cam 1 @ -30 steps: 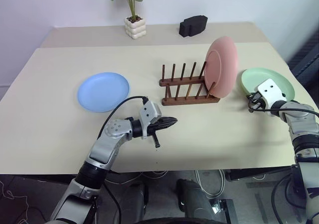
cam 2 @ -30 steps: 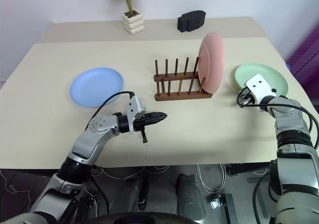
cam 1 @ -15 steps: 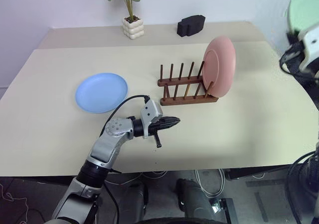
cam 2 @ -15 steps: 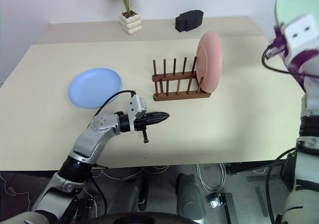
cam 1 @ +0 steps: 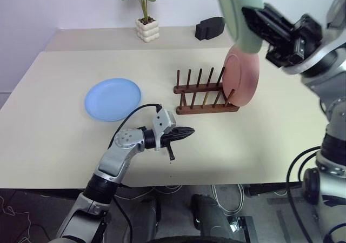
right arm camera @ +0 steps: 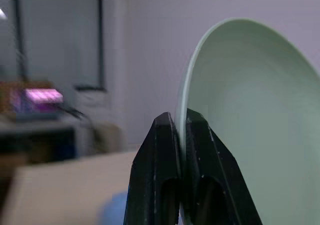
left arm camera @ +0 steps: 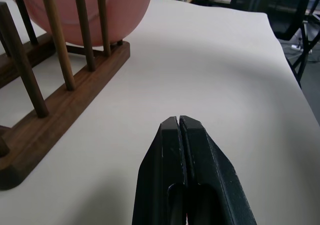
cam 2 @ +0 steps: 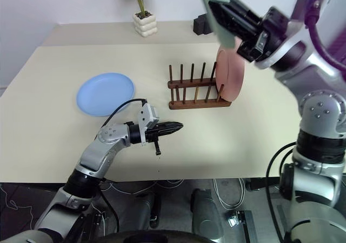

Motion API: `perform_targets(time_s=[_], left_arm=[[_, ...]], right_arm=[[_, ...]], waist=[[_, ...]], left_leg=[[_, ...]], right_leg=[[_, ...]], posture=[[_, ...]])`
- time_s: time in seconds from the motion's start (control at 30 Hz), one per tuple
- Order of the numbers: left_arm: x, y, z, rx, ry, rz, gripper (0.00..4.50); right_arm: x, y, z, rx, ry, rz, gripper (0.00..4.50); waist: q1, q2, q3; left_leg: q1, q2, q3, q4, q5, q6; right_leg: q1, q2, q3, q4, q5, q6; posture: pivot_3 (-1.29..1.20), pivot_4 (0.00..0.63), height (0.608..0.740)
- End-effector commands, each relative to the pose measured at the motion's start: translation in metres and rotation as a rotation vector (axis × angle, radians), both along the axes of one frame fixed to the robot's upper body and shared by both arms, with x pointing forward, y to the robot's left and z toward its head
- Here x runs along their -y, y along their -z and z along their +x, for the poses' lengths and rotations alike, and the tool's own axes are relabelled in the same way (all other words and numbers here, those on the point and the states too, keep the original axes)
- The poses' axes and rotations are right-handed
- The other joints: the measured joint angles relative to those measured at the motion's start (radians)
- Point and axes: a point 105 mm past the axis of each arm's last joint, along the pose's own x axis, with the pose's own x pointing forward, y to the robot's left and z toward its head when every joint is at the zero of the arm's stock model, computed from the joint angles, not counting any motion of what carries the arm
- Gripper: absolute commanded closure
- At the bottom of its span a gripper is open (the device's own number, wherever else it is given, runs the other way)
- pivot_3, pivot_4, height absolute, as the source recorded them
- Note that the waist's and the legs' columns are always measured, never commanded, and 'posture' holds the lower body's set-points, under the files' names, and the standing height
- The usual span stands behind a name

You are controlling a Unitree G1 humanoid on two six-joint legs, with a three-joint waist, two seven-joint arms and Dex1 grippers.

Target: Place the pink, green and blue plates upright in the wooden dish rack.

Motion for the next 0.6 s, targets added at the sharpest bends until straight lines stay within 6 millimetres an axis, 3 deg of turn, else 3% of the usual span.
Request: perform_targets(time_s=[0.03,0.17,0.6], left_arm=[[0.002,-0.012,-0.003,0.048,0.010,-0.025,4.50],[0.002,-0.012,-0.002,0.049,0.010,-0.023,4.50],[0.003,-0.012,-0.002,0.052,0.012,-0.020,4.50]], right_arm=[[-0.003,0.001,-0.003,-0.087,-0.028,0.080,4.45],[0.003,0.021,0.017,-0.214,0.051,0.138,4.45],[0.003,0.046,0.046,-0.379,0.134,0.205,4.45]], waist=[[0.000,0.000,0.000],[-0.001,0.000,0.000],[-0.002,0.000,0.000]], left_leg=[[0.000,0.000,0.000,0.000,0.000,0.000],[0.000,0.000,0.000,0.000,0.000,0.000],[0.000,0.000,0.001,-0.001,0.000,0.000]], right_leg=[[0.000,0.000,0.000,0.000,0.000,0.000],[-0.001,0.000,0.000,0.000,0.000,0.000],[-0.001,0.001,0.000,0.000,0.000,0.000]], posture=[[0.00,0.150,0.736],[0.00,0.150,0.736],[0.00,0.150,0.736]])
